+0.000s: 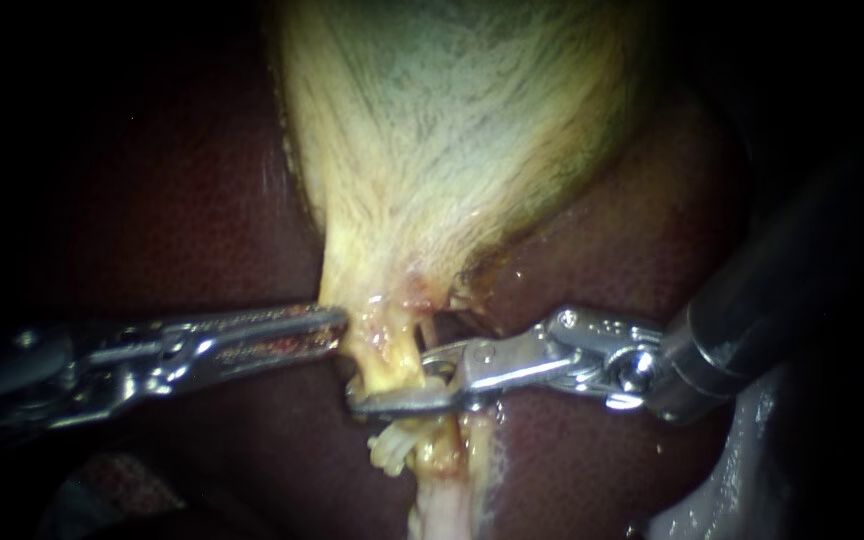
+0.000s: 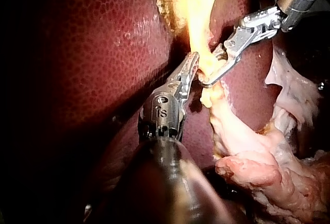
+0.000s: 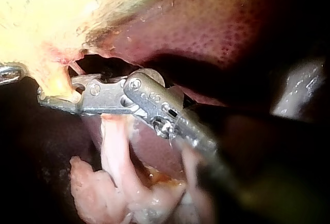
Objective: Going back third clip left tube
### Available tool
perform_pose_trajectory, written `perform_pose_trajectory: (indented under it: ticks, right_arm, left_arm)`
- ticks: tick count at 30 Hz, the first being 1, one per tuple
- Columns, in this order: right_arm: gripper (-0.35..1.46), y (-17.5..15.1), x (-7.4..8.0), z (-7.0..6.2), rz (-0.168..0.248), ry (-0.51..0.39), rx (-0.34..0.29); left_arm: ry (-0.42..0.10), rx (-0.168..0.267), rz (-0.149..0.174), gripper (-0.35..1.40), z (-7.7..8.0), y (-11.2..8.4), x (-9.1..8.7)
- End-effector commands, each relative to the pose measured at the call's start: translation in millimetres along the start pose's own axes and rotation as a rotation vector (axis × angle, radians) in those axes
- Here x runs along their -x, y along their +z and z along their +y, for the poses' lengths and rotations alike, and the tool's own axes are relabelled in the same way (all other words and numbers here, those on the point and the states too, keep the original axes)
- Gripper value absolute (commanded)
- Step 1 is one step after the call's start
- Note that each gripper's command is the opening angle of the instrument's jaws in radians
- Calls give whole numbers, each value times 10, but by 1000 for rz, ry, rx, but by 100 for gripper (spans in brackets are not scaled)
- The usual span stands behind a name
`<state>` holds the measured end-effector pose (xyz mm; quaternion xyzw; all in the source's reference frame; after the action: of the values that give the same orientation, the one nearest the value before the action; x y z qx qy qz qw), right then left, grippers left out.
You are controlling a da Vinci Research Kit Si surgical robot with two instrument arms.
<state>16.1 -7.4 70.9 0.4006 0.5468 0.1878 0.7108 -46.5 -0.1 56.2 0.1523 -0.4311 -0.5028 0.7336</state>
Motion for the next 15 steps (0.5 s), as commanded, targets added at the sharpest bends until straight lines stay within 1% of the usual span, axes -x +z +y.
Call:
perform_pose_trajectory:
  ticks: [1, 6, 7, 9, 11, 13, 15]
  right_arm:
    - [-35, 1, 0, -1, 0, 0, 0]
    - [-35, 8, 3, -3, -1, -3, 0]
    - [-26, 10, 4, -3, -2, -4, 1]
    - [11, 18, 10, -5, -3, -3, 0]
    - [38, 24, 14, -4, -6, -7, -2]
    - [49, 30, 16, -2, -6, -9, 1]
    - [53, 31, 16, 1, -5, -9, 5]
  left_arm:
    - [0, 0, 0, -15, 0, 0, 0]
    - [0, 0, 0, -16, -1, 0, 0]
    - [0, 0, 0, -16, -1, -1, 1]
    - [-1, 0, 0, -16, -1, -1, 1]
    - [-1, 1, 0, -16, -2, -1, 1]
    - [-1, 0, 0, -16, -2, -2, 1]
    - [-1, 0, 0, -16, -2, -2, 1]
